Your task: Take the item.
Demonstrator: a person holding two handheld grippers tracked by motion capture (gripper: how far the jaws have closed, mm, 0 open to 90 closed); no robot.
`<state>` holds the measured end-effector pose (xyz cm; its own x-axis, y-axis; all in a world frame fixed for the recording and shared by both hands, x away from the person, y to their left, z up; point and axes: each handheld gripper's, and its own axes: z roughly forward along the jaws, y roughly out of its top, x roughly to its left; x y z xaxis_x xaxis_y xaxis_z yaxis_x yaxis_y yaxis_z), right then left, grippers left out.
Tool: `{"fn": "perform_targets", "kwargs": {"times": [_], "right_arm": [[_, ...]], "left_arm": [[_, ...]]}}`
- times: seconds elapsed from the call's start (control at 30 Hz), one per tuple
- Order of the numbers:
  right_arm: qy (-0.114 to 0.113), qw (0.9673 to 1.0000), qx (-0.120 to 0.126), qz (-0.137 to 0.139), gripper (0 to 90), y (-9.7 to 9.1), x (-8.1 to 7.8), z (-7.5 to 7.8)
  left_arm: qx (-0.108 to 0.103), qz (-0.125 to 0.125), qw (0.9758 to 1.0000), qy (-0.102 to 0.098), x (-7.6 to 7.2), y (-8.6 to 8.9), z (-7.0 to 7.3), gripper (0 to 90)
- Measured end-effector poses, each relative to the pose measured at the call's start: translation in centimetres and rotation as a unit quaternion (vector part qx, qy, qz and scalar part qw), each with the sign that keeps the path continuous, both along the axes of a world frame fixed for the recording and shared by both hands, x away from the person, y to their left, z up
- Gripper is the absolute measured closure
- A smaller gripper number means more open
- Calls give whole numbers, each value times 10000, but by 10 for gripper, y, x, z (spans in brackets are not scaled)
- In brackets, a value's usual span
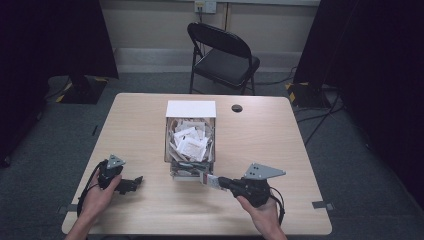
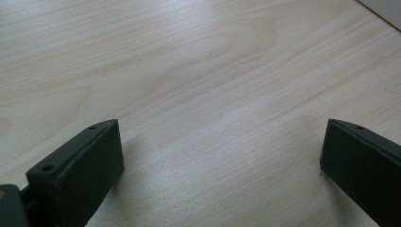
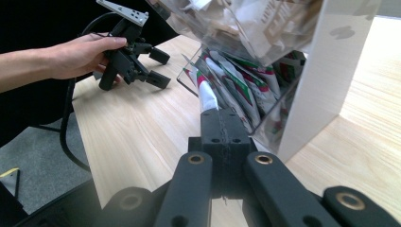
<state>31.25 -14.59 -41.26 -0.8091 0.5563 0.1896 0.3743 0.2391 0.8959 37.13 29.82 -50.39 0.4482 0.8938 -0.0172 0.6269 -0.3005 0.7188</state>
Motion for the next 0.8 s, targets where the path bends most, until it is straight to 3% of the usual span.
{"fn": "perform_targets", "kwargs": {"times": [0.8], "right_arm": [[272,9992,-159,-250,900,-28,-11,-12]], "left_arm": [[16,2,10000,6,1,0,0,0]]}}
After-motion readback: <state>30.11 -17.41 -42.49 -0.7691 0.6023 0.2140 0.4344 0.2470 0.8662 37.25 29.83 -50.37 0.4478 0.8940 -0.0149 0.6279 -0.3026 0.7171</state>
